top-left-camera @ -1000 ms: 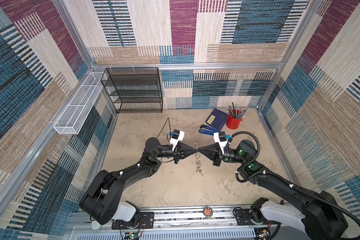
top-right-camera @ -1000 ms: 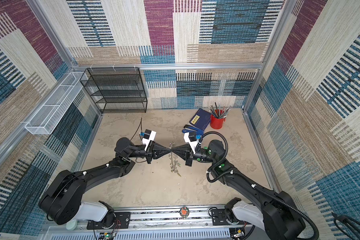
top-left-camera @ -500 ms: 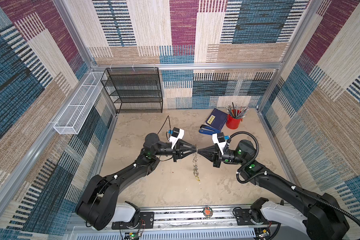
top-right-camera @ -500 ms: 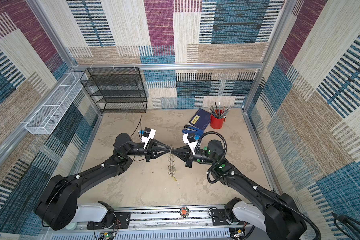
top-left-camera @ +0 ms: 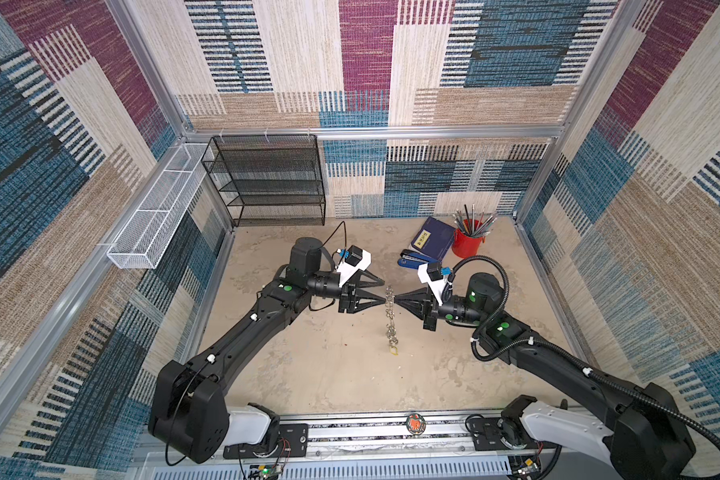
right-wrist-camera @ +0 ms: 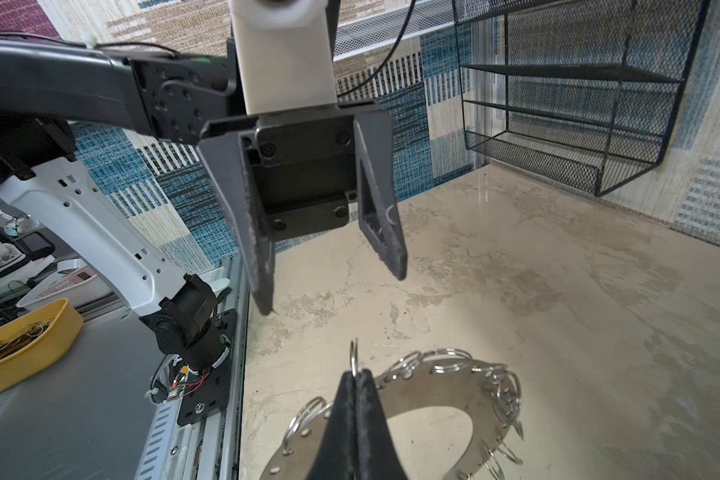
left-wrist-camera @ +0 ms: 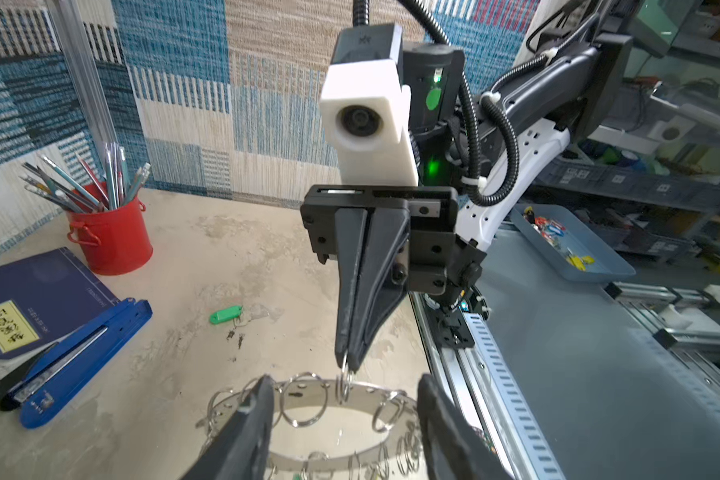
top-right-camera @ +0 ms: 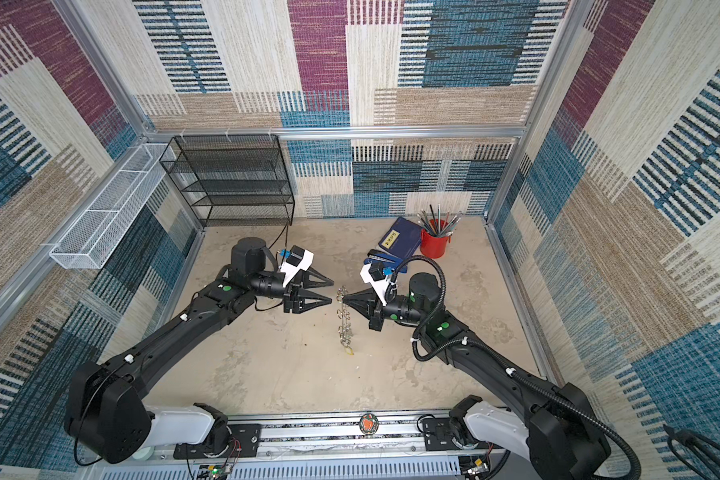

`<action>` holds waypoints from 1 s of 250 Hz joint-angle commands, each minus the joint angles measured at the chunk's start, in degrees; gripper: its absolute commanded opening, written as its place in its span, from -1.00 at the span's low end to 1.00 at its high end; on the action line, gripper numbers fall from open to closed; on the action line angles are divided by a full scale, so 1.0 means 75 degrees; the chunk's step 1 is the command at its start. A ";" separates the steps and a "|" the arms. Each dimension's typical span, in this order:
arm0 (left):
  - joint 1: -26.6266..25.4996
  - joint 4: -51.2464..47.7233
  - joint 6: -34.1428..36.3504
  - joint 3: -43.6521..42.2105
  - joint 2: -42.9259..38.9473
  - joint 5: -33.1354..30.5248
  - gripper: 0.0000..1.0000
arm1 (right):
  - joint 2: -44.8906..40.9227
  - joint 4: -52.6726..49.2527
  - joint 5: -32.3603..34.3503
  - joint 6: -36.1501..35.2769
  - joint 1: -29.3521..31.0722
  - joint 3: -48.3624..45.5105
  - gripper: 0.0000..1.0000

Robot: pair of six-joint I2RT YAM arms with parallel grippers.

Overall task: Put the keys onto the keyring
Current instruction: 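Open the right gripper and draw it back while the left gripper holds the plate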

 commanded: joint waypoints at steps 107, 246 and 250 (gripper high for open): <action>-0.0303 -0.2529 0.1472 0.1001 0.0581 -0.0689 0.03 | 0.0195 0.0097 -0.0213 -0.0150 0.0011 0.0124 -1.00; -0.0576 -0.2772 0.1450 0.1232 0.0754 -0.1304 -0.33 | 0.0096 0.0289 -0.0348 -0.0060 0.0012 0.0004 -1.00; -0.0582 -0.2787 0.1456 0.1235 0.0767 -0.1289 -0.34 | 0.0103 0.0284 -0.0352 -0.0062 0.0012 0.0005 -1.00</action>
